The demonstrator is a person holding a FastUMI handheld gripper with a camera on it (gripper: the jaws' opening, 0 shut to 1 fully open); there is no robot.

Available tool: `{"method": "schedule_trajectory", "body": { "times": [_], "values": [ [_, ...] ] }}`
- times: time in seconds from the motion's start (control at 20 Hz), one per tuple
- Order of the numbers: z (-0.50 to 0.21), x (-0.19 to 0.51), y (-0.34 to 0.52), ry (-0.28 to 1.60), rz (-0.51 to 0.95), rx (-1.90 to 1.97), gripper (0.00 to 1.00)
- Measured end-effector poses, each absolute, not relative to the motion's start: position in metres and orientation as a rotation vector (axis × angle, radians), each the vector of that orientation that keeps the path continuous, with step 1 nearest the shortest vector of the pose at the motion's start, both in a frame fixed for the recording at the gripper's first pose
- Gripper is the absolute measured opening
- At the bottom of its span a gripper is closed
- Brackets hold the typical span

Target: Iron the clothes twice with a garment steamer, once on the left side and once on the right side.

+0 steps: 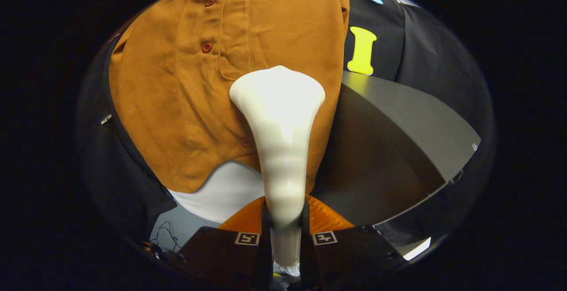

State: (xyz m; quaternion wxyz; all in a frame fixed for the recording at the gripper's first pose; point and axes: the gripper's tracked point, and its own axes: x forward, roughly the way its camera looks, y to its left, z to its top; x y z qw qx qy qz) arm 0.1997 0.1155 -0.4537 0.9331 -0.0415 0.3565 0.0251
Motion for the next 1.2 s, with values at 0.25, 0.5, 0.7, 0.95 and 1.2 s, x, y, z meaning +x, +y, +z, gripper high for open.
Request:
{"method": "schedule_trajectory", "body": {
  "times": [0.25, 0.5, 0.7, 0.95, 1.2],
  "values": [
    [-0.47, 0.174, 0.109, 0.769, 0.04, -0.079, 0.28],
    [-0.437, 0.162, 0.111, 0.688, 0.07, -0.074, 0.28],
    [-0.383, 0.161, 0.125, 0.586, 0.115, -0.072, 0.28],
    [-0.306, 0.173, 0.164, 0.439, 0.176, -0.079, 0.28],
    [-0.242, 0.179, 0.218, 0.305, 0.226, -0.101, 0.28]
  ]
}}
